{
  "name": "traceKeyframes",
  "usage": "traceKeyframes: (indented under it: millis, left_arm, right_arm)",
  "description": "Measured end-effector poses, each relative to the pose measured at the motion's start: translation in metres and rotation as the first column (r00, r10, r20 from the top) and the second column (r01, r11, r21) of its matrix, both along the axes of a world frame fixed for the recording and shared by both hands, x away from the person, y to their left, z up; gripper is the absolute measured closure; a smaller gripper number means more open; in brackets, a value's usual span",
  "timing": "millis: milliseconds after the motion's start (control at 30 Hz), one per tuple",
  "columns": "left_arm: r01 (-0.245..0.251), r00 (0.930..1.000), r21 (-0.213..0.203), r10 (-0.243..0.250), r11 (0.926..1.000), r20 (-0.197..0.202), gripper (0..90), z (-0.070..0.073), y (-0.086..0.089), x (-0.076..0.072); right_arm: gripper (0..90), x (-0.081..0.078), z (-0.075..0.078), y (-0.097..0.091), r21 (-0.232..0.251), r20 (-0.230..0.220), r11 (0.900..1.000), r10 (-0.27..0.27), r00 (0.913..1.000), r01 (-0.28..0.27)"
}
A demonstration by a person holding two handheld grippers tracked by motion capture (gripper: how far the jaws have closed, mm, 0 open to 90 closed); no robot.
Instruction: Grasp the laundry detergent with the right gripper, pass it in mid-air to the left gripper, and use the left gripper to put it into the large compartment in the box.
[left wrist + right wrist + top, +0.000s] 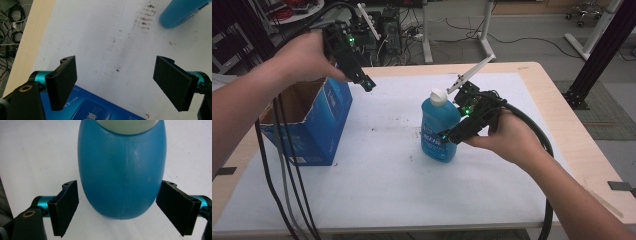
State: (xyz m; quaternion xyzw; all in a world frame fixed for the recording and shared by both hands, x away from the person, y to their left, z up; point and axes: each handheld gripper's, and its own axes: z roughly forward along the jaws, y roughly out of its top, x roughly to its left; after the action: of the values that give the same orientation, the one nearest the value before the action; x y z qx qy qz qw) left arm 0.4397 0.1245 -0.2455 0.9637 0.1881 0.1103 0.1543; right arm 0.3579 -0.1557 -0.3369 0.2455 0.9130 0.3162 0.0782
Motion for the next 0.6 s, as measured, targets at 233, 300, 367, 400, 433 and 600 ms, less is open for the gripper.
traceKeyframes:
  millis: [233,300,367,400,433,600]
  left_arm:
    - [0.002,1.0,0.004,-0.002,1.0,-0.001,19.3,-0.0003,-0.0005,0.0004]
    - [0.002,1.0,0.006,-0.002,1.0,-0.002,19.3,-0.0004,-0.0009,0.0001]
    - [0.002,1.0,0.005,-0.002,1.0,-0.002,19.3,-0.0006,-0.0012,-0.0004]
    - [0.004,1.0,0.007,-0.004,1.0,-0.001,19.3,-0.0005,-0.0012,-0.0005]
    - [0.005,1.0,0.007,-0.005,1.0,-0.001,19.3,-0.0004,-0.0011,-0.0006]
    - [0.003,1.0,0.006,-0.003,1.0,-0.001,19.3,0.0006,-0.0006,-0.0015]
  right_arm:
    - [18.0,-0.0004,-0.0047,0.004,0.002,0.015,1.0,-0.009,0.9998,0.009]
    - [18.0,0.0001,-0.006,0.0049,-0.003,0.015,1.0,-0.008,0.9999,0.008]
    - [18.0,0.0001,-0.007,0.0058,-0.003,0.018,1.0,-0.007,0.9998,0.007]
    - [18.0,0.0,-0.0073,0.0064,-0.002,0.019,1.0,-0.006,0.9998,0.006]
    - [18.0,-0.0002,-0.0075,0.0072,0.0,0.022,1.0,-0.004,0.9998,0.004]
    - [18.1,-0.0001,-0.0085,0.0104,-0.002,0.026,1.0,-0.004,0.9996,0.004]
